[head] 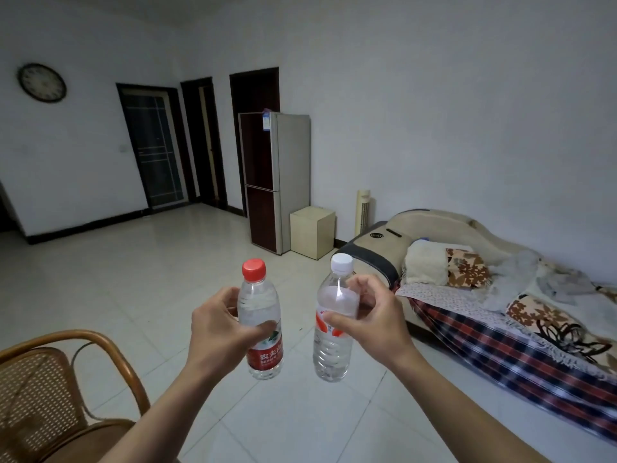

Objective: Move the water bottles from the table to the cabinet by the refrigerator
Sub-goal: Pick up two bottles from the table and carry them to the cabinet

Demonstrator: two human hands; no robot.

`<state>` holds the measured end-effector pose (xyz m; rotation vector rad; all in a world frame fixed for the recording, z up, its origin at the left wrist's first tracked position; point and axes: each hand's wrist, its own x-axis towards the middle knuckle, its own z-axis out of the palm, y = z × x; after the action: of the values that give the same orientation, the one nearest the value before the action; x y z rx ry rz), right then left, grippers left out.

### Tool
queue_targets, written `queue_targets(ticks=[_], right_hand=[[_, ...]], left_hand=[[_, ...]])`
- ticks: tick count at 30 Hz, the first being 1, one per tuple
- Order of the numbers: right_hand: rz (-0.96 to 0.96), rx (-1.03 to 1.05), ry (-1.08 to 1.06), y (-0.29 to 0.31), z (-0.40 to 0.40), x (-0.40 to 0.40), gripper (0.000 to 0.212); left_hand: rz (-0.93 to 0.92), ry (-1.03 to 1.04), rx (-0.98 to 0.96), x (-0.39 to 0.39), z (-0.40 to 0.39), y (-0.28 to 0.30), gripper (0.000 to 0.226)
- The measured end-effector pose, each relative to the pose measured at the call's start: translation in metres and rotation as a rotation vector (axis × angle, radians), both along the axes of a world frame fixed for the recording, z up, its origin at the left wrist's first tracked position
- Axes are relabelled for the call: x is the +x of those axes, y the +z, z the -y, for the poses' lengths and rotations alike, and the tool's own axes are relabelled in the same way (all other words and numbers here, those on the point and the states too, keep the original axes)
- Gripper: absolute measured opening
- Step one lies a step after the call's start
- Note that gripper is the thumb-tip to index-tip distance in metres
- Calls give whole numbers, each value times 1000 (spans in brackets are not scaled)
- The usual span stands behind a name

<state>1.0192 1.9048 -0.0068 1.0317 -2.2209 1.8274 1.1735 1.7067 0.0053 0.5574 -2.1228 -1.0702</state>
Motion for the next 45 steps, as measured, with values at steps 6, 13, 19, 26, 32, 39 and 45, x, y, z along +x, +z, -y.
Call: queue_targets(ticks=[6, 13, 19, 26, 32, 39, 45], right_hand=[[-36, 29, 10, -5, -20, -86, 59], [-42, 4, -36, 7, -25, -164, 60], [-58, 20, -61, 7, -4, -221, 57], [-123, 81, -107, 24, 61, -286, 54], [-124, 57, -127, 38, 132, -347, 53], [-91, 111, -130, 18, 191, -433, 58], [-103, 120, -95, 0, 247, -533, 58]], left_hand=[[16, 27, 19, -91, -19, -9, 52], [26, 12, 32, -176, -19, -3, 53], [29, -15, 60, -244, 5, -12, 57], [-27, -77, 102, -326, 74, -9, 57], [-77, -121, 99, -393, 149, 1, 54], [7, -151, 107, -476, 209, -18, 54], [41, -135, 56, -570, 261, -25, 50]])
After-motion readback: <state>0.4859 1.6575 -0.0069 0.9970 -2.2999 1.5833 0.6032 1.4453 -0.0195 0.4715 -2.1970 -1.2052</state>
